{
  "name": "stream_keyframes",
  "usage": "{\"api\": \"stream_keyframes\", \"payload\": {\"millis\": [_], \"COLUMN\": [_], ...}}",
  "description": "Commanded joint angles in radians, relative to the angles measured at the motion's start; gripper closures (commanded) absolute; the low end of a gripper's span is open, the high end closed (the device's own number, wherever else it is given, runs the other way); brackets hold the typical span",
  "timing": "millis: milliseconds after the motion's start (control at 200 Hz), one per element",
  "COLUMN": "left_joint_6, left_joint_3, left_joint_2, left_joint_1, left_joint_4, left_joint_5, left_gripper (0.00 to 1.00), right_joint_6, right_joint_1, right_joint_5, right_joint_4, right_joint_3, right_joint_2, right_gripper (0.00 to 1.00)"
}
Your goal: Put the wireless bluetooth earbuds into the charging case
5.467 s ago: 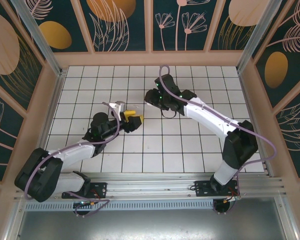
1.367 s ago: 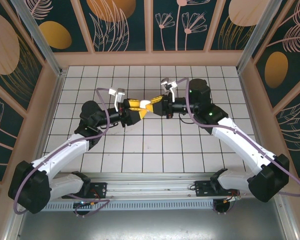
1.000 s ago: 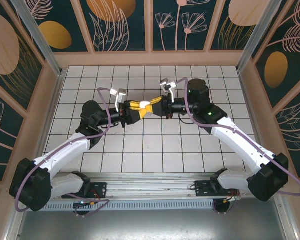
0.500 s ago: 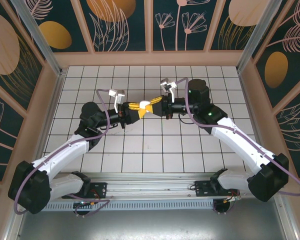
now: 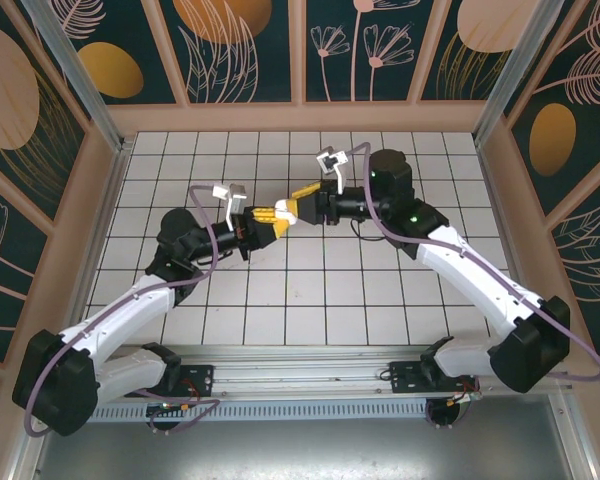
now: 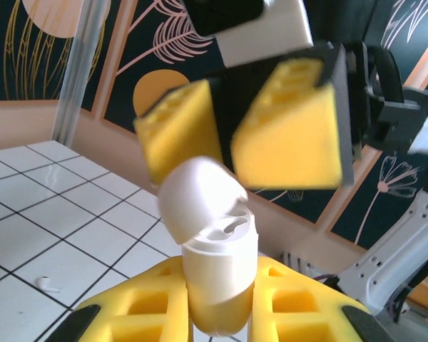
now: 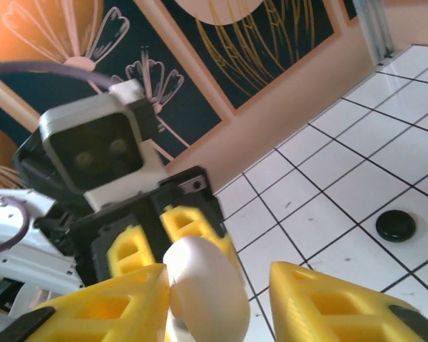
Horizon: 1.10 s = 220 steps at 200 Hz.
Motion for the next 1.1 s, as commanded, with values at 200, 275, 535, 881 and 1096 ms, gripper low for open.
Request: {"api": "stream_keyframes", "payload": {"millis": [200, 275, 535, 881, 1096], "left_joint_6": [0.184, 0.198, 0.201, 0.253, 0.293], "left_joint_3": [-0.041, -0.047, -0.121, -0.142, -0.158], "left_joint_2": [-0.089, -0.103, -0.162, -0.224, -0.286], "left_joint_1": [-0.002, -0.002, -0.002, -0.001, -0.003], "left_joint_4": [0.008, -0.025, -0.042, -0.162, -0.257], "left_joint_5": [0.010, -0.025, -0.163, -0.216, -0.251], "left_gripper": [1.00, 1.00, 1.00, 1.00, 1.00], "right_joint_6": [0.025, 0.034, 0.056, 0.089, 0.082], "right_joint_1": [-0.005, -0.005, -0.027, -0.069, -0.063], "right_joint_5": [0.105, 0.085, 0.036, 0.209, 0.366], "right_joint_4": [-0.090, -0.085, -0.092, -0.180, -0.392], "right_joint_3": [0.032, 0.035, 0.079, 0.134, 0.345], "right_joint_2": [0.053, 0.060, 0.057, 0.143, 0.447], "right_gripper": [0.53, 0.51, 0.46, 0.46, 0.58]}}
